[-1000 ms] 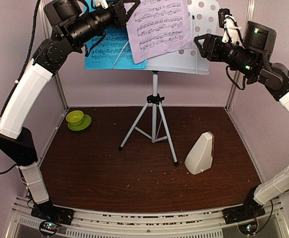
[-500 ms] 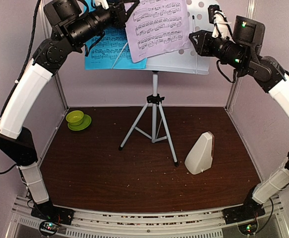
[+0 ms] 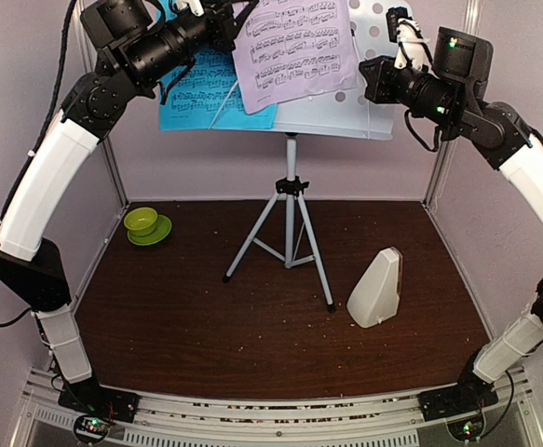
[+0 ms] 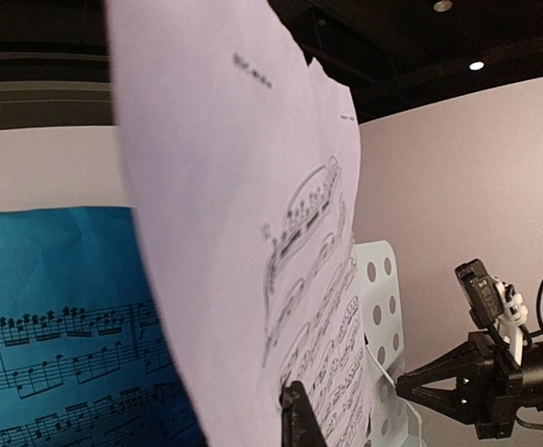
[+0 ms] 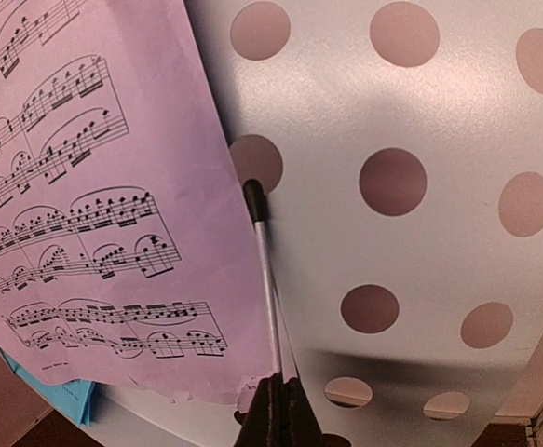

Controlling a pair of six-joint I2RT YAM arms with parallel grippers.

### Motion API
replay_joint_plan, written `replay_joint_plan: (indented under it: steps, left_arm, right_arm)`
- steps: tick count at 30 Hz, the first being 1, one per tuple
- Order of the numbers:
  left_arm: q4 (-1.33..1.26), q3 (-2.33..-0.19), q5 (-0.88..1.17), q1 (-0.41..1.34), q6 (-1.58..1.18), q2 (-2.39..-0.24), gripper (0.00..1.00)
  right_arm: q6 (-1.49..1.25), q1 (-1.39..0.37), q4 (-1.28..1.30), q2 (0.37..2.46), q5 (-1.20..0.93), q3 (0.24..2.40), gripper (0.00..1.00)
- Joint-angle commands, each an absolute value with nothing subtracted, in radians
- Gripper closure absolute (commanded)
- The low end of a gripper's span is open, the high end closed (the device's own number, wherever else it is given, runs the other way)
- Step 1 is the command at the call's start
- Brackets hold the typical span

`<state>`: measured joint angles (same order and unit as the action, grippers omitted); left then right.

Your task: Set up the instrument practice props

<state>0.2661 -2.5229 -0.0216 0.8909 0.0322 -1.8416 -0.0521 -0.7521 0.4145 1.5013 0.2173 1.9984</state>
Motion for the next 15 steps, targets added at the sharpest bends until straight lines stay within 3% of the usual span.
replay_joint_plan:
  steps: [1, 15]
  left_arm:
    - [0.191, -2.526, -0.052, 0.891, 0.063, -1.854, 1.00]
    - [0.116, -2.528, -0.009, 0.891, 0.122, -1.904, 1.00]
  right_arm:
    - [-0.030, -0.751, 0.382, 1.488, 0.214, 1.985, 1.00]
    - [0.019, -0.752, 0.018, 1.381, 0.113, 1.712, 1.00]
